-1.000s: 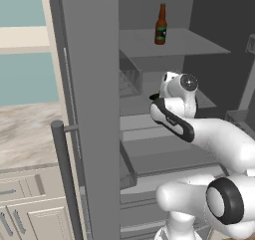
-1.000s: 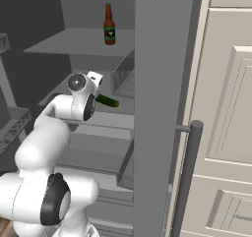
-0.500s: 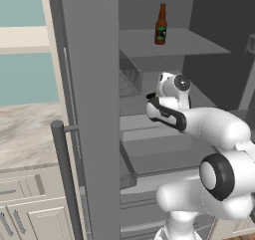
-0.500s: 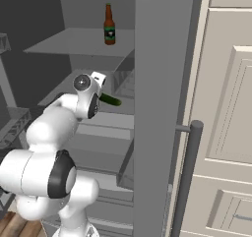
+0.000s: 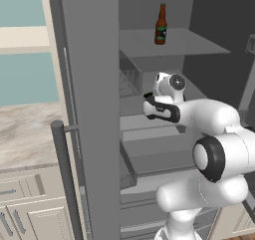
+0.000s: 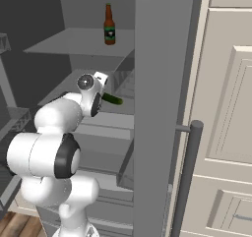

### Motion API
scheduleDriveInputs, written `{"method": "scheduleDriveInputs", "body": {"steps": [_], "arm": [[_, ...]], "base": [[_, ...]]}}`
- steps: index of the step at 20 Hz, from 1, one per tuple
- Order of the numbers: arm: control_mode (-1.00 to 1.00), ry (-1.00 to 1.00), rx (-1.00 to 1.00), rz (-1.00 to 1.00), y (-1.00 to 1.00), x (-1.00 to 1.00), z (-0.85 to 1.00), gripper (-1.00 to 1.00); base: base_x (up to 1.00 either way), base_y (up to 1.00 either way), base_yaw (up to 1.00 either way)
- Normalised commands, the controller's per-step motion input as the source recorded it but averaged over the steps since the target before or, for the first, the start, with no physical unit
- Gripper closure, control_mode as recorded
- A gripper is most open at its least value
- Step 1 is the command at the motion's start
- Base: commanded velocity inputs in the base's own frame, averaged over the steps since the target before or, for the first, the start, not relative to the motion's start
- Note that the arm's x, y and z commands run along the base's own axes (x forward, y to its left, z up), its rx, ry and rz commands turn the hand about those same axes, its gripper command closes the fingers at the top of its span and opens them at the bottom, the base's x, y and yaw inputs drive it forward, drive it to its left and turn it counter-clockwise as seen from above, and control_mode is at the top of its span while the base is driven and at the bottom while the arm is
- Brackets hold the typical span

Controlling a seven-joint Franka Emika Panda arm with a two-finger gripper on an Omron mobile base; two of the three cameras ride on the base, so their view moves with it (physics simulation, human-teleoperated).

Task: Place the beer on the top shelf of the fridge to keep it out of children's reach, and place the cucumber and squash on lower shelves for easy access.

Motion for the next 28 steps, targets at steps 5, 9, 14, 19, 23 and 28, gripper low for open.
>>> {"method": "scheduleDriveInputs", "body": {"steps": [5, 9, 14, 19, 23, 28], "arm": [[-1.0, 0.0, 0.0, 0.0, 0.0, 0.33, -0.12, 1.0], [-1.0, 0.0, 0.0, 0.0, -0.02, 0.31, -0.09, 1.0], [-1.0, 0.0, 0.0, 0.0, 0.0, 0.31, -0.13, 1.0], [-1.0, 0.0, 0.0, 0.0, 0.0, 0.36, -0.21, 1.0], [-1.0, 0.0, 0.0, 0.0, -0.01, 0.4, -0.29, 1.0], [-1.0, 0.0, 0.0, 0.0, -0.02, 0.36, -0.32, 1.0]], "base": [[0.0, 0.0, 0.0], [0.0, 0.0, 0.0], [0.0, 0.0, 0.0], [0.0, 0.0, 0.0], [0.0, 0.0, 0.0], [0.0, 0.0, 0.0]]}}
